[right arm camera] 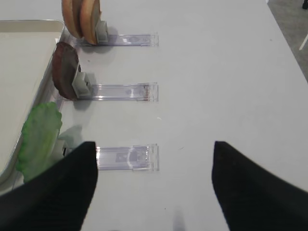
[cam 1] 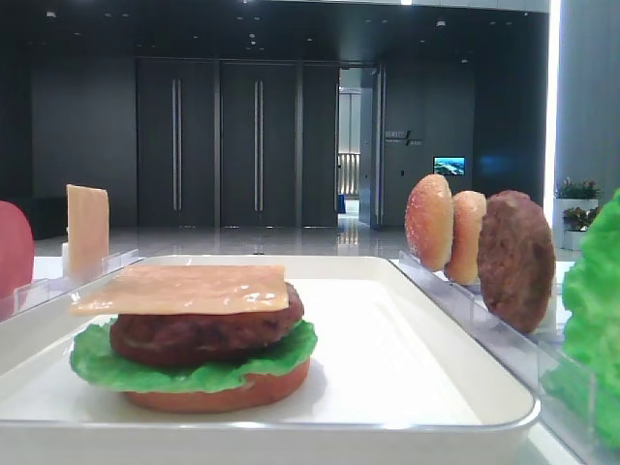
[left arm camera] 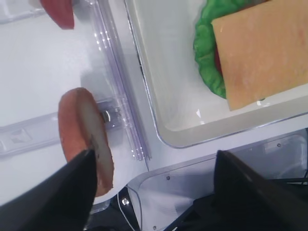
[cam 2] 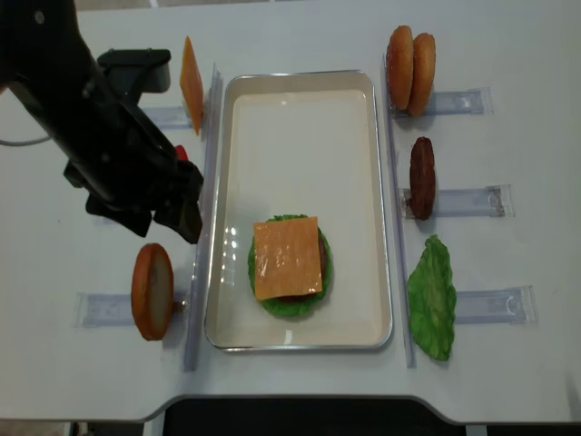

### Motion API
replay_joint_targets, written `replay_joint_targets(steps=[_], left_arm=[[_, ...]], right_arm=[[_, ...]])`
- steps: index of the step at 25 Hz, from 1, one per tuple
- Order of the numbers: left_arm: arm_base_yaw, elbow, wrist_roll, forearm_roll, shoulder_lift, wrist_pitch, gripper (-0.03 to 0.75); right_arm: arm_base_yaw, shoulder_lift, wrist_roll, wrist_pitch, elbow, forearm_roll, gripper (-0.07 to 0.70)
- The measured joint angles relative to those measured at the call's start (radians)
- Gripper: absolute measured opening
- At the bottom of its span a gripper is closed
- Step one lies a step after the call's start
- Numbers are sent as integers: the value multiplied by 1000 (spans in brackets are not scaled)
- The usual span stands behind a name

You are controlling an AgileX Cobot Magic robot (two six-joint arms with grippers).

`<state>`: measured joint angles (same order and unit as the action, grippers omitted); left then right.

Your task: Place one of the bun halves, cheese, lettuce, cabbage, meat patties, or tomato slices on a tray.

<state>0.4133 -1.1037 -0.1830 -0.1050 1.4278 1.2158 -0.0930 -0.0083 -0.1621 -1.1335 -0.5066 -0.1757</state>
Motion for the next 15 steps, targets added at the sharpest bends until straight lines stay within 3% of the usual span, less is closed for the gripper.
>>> replay_joint_targets(steps=[4,15], left_arm=[[-58,-27,10,23,0,1,576],[-317,-118,82,112,0,6,576]], right_arm=[[0,0,0,0,0,0,479],[0,0,0,0,0,0,479]])
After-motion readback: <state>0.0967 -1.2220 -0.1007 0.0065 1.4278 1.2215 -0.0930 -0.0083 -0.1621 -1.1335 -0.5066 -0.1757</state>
